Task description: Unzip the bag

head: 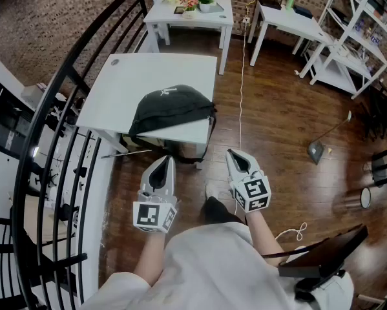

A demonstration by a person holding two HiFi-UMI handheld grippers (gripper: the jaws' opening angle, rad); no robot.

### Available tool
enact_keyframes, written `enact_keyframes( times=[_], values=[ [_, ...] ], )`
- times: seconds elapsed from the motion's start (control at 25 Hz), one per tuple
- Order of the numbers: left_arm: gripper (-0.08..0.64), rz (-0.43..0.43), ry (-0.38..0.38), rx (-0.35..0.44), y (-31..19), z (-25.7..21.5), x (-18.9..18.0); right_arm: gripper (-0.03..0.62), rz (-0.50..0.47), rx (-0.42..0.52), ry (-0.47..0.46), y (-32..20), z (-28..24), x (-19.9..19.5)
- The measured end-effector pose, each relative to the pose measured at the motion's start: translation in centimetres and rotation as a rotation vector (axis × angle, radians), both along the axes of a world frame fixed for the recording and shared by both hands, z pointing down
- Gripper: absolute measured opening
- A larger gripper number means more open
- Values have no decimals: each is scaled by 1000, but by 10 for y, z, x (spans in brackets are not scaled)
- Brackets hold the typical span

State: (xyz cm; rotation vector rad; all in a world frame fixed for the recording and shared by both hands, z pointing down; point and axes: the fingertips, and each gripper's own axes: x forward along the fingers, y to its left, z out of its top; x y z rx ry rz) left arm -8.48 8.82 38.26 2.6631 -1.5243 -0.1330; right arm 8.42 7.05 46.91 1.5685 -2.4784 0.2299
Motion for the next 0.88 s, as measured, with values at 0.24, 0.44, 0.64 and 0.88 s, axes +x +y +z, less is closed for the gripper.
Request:
enact_keyframes(
  times=[0.24, 0.44, 0.64, 0.88],
  values=[
    [18, -19, -73, -96, -107, 51, 54, -9, -129, -135, 80, -108, 73, 25],
    [18, -16, -91, -255, -162, 113, 81, 45, -191, -337, 229, -177, 191, 37],
    [18, 50, -120, -366, -180, 156, 98, 113, -219, -390, 307, -229, 261, 28],
    [42, 142, -156, -484, -192, 212, 118, 34, -231, -404, 358, -253, 299, 23]
  ],
)
